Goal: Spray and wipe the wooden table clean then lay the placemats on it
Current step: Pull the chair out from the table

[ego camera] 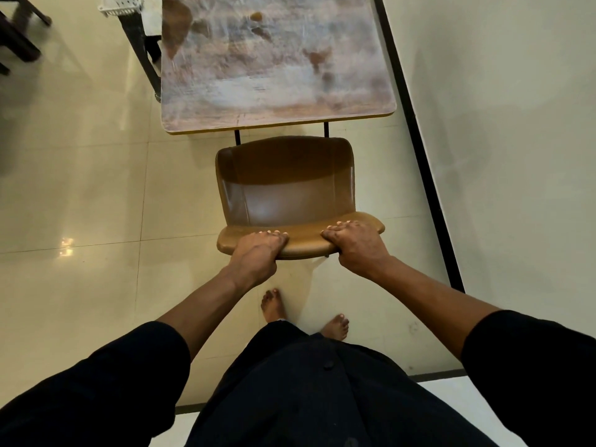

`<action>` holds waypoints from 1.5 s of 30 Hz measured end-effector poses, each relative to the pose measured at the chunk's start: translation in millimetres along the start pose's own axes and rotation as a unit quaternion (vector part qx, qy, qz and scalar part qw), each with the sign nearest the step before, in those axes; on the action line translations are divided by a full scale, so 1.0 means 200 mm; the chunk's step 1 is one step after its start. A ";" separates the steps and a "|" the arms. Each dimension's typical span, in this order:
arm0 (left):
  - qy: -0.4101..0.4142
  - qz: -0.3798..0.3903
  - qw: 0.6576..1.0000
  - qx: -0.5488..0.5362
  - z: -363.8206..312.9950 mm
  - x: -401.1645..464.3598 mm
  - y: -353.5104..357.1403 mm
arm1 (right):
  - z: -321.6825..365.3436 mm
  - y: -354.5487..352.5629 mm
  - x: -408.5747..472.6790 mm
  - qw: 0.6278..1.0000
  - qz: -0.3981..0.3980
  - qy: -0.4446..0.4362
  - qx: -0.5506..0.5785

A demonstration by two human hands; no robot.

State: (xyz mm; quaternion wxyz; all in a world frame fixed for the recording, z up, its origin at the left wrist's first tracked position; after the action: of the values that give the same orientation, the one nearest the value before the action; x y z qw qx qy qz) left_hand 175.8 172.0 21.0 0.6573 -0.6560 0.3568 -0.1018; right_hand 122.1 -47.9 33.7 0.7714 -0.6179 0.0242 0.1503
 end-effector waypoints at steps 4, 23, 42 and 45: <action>-0.001 0.001 1.000 -0.010 -0.02 0.00 0.01 | -0.02 0.00 -0.01 1.000 0.003 -0.011 0.005; 0.007 0.009 0.999 -0.033 0.07 -0.01 -0.01 | 0.04 0.02 0.03 1.000 -0.012 -0.008 -0.003; 0.020 0.023 0.999 -0.015 0.04 0.00 -0.04 | 0.01 0.03 0.04 1.000 0.013 0.005 0.000; 0.031 0.018 0.999 -0.021 0.05 0.00 -0.04 | 0.02 0.02 0.04 1.000 0.021 0.009 0.002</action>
State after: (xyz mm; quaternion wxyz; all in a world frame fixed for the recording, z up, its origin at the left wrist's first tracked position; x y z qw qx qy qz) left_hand 184.5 179.4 26.9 0.6337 -0.6595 0.3909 -0.1028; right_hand 127.8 -42.2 28.7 0.7693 -0.6168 0.0446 0.1603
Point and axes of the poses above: each hand's wrist, its own x-axis towards the middle knuckle, its own y-axis out of the palm, z = x × y, the point moved 2 cm from there along x, towards the middle knuckle, and after that the axes turned 4 degrees about x, right-handed, at the moved point
